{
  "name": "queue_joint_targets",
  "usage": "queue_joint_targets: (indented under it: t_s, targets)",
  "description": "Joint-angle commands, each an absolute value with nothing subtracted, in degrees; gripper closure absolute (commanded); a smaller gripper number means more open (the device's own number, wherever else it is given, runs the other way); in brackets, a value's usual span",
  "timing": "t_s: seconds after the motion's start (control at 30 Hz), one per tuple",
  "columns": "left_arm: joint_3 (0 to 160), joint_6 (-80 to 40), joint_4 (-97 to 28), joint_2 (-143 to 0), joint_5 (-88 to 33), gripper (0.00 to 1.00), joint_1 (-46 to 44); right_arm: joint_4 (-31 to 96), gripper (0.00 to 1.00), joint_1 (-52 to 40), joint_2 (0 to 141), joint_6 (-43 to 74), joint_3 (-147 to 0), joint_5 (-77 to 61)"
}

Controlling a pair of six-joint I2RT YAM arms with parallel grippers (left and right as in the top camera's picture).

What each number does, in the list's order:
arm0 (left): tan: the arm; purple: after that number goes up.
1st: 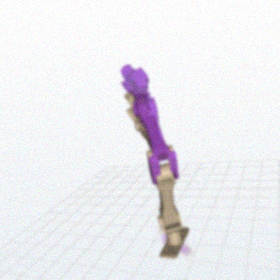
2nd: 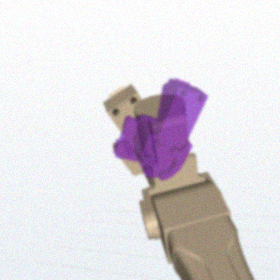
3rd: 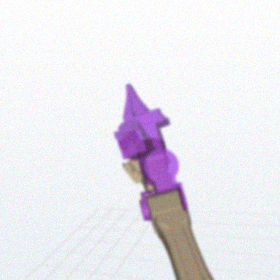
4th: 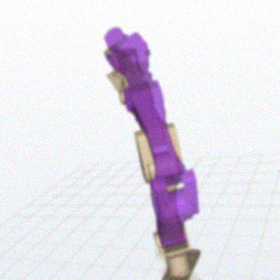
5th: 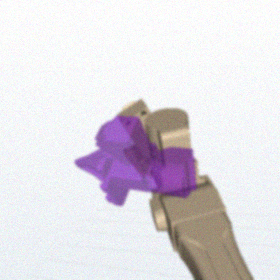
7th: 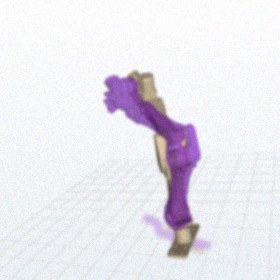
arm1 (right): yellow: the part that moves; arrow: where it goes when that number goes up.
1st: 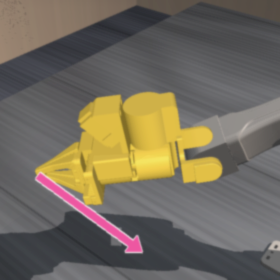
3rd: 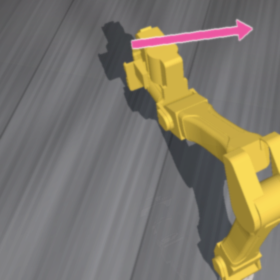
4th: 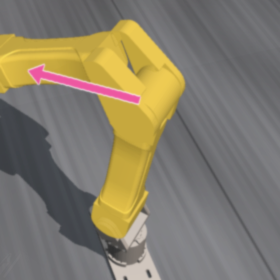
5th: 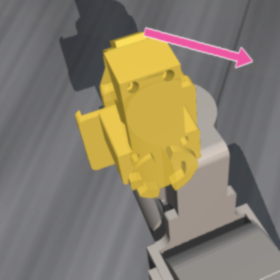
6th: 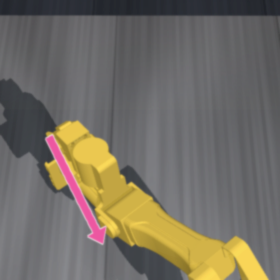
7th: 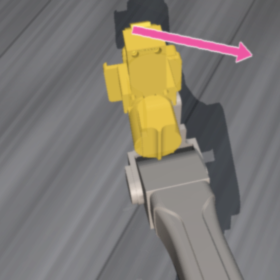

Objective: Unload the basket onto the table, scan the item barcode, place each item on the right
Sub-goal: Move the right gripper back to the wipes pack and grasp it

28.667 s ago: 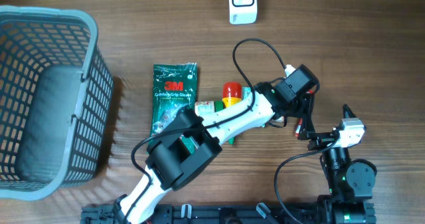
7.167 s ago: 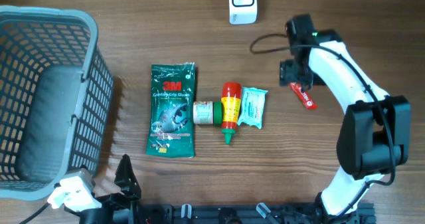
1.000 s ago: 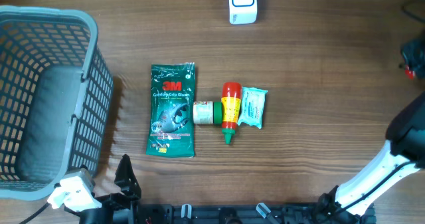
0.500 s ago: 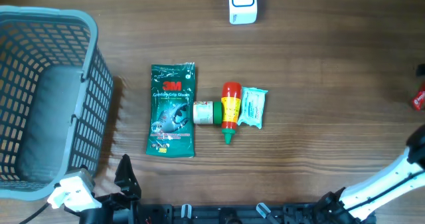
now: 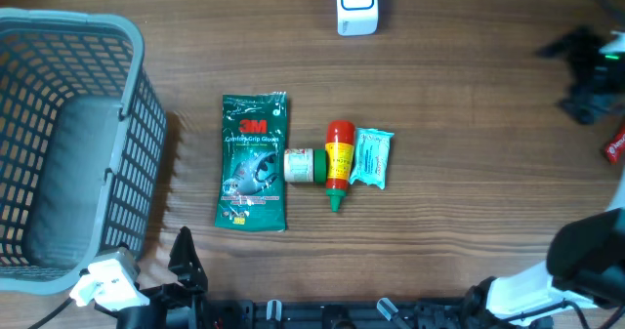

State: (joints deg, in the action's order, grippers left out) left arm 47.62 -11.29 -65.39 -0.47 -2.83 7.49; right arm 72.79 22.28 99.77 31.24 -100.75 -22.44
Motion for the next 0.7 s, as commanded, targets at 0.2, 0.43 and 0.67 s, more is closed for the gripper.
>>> queue_joint_targets:
  t_s: [0.2,0.43,0.67]
  targets:
    - [47.7,-11.6,-65.2,-0.3,-2.7,0.00,7.2,75.1,0.05,-8.8,101.3,28.7,-95.3,-6.7]
    - [47.7,-11.6,-65.2,-0.3,-2.7,0.00,7.2,63.3,0.24,-19.8,101.8,36.4,-80.4,4.7]
    - [47.7,-11.6,-65.2,-0.3,-2.7,0.00,7.2,47.9,0.27,-27.8,102.0,29.5,-70.4,5.0]
